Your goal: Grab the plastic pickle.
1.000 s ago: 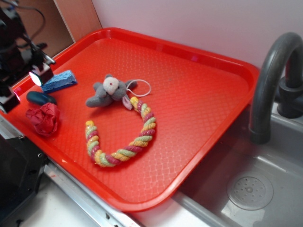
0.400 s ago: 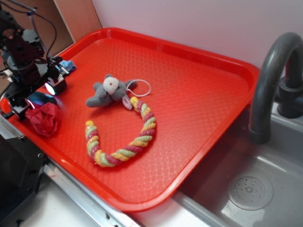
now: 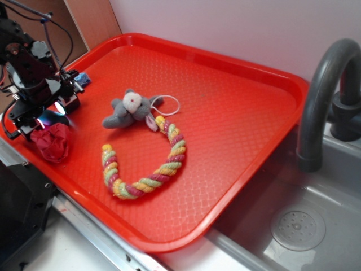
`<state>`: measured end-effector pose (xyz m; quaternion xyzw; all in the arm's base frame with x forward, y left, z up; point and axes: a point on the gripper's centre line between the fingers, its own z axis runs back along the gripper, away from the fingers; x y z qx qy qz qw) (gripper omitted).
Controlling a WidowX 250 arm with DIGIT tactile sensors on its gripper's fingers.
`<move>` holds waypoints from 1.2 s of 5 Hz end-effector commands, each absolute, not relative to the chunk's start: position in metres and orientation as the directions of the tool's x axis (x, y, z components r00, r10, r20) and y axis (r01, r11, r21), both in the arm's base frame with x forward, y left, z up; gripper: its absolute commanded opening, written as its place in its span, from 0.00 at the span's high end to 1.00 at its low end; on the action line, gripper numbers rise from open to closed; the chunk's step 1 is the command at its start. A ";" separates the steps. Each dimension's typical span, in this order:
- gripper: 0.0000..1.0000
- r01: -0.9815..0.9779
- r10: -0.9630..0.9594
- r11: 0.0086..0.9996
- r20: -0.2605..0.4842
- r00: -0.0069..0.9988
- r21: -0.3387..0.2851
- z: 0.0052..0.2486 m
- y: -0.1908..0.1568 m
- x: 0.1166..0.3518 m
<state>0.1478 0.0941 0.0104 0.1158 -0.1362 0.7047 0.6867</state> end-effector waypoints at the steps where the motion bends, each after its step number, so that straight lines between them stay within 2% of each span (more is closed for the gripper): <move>1: 1.00 -0.999 0.941 -0.015 0.336 -0.024 -0.028 0.019 0.099 0.142; 2: 1.00 -0.994 0.935 0.112 0.338 0.102 -0.010 0.049 0.115 0.156; 3: 1.00 -0.936 0.913 0.352 0.211 0.350 0.030 0.088 0.116 0.176; 4: 1.00 -0.822 0.806 0.569 0.188 0.561 0.015 0.122 0.100 0.189; 5: 1.00 -0.668 0.669 0.742 0.148 0.729 -0.064 0.169 0.070 0.198; 6: 1.00 -0.570 0.582 0.813 0.133 0.802 -0.120 0.210 0.046 0.195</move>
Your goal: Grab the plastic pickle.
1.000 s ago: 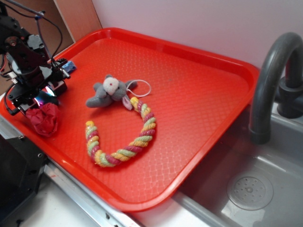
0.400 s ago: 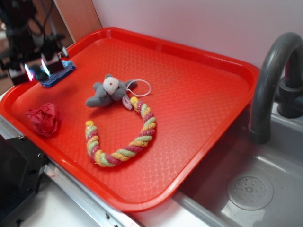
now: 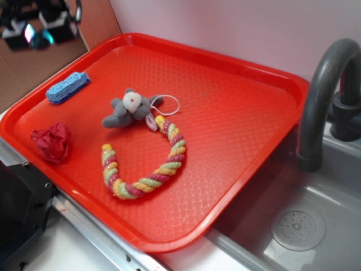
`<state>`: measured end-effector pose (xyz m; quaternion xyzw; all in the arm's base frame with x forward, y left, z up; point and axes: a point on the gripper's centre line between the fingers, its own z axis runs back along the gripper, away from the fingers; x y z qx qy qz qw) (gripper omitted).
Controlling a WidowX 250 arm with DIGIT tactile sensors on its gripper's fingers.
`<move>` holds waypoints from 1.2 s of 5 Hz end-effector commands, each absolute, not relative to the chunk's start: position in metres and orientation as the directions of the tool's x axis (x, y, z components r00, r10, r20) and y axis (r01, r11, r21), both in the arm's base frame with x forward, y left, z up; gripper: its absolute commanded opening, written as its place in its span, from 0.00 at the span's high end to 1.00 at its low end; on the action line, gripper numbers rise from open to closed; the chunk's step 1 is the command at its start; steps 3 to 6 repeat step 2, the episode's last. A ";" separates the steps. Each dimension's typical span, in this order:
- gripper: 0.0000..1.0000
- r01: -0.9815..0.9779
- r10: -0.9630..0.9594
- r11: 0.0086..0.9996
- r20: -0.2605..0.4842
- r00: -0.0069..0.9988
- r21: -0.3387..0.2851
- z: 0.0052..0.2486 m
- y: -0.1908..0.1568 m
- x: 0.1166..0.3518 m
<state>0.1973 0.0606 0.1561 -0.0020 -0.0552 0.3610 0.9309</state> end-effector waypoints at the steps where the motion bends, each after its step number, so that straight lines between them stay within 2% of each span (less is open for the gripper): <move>1: 1.00 -0.538 0.560 0.827 0.160 0.813 -0.161 0.238 0.037 0.185; 2: 1.00 -0.567 0.591 0.803 0.120 0.798 -0.183 0.236 0.041 0.183; 6: 1.00 -0.567 0.591 0.803 0.120 0.798 -0.183 0.236 0.041 0.183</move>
